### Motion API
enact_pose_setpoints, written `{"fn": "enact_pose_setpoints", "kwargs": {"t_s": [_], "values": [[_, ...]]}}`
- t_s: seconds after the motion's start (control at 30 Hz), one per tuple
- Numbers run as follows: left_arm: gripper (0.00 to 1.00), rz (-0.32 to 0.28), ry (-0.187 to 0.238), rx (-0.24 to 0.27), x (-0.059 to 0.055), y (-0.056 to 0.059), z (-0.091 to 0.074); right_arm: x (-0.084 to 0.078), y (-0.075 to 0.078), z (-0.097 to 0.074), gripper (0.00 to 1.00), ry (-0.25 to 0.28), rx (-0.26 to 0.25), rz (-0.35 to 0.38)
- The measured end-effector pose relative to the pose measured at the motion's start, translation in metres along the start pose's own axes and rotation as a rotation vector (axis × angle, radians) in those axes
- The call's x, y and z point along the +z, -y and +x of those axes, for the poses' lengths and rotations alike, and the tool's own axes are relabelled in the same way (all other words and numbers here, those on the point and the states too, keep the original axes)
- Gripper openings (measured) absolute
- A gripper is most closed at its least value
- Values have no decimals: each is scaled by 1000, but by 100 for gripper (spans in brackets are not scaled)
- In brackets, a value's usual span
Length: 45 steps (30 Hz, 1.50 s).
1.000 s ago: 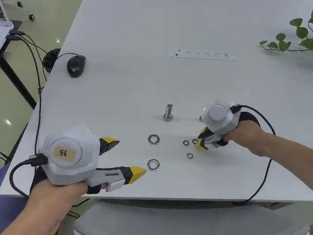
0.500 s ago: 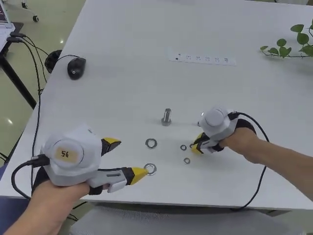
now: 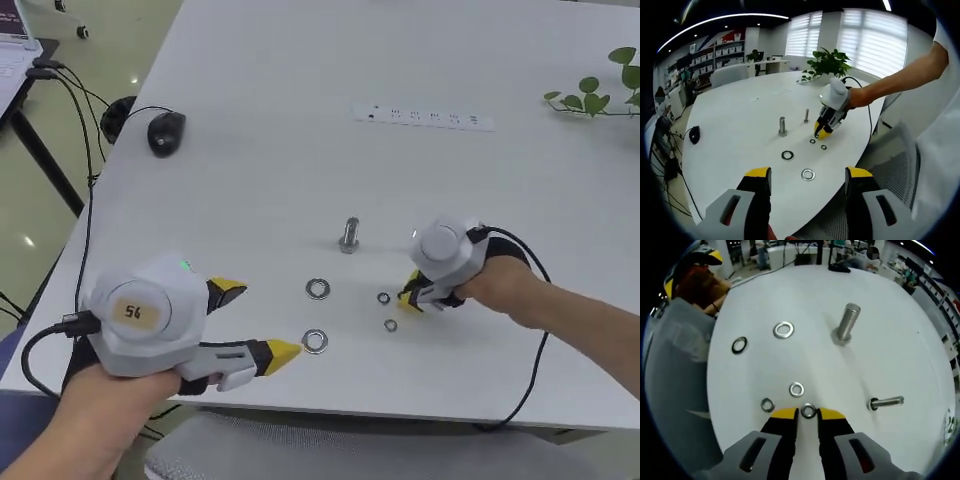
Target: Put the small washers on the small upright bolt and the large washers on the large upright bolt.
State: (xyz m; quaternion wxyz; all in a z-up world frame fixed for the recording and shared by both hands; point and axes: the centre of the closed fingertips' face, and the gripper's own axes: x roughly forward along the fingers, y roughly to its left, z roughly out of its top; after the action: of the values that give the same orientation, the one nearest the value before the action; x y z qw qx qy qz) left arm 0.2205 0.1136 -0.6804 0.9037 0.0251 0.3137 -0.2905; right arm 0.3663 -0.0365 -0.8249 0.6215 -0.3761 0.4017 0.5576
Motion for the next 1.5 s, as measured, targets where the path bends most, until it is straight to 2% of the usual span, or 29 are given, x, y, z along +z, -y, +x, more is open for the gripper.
{"fn": "enact_pose_setpoints", "kwargs": {"t_s": [0.17,0.23,0.33,0.5,0.73,0.9,1.0,1.2,1.5], "values": [[59,-3,2,7,0,-1,-2,-1,0,0,14,-14,1,-25],[59,-5,6,8,1,0,-1,-1,0,0,14,-10,-2,-11],[59,-6,10,9,2,2,1,-3,1,-1,13,9,-7,54],[59,-12,16,13,3,2,1,-9,4,-7,13,2,-18,54],[59,-16,12,19,1,1,-1,-8,19,-24,12,34,-42,104],[59,-10,11,17,3,1,-1,-7,27,-39,12,22,-46,77],[59,-9,14,16,5,2,-1,-4,38,-51,12,12,-45,55],[59,-10,16,15,5,4,-1,7,54,-76,12,29,-72,52],[59,-14,17,25,5,3,-2,24,75,-88,12,44,-98,47]]}}
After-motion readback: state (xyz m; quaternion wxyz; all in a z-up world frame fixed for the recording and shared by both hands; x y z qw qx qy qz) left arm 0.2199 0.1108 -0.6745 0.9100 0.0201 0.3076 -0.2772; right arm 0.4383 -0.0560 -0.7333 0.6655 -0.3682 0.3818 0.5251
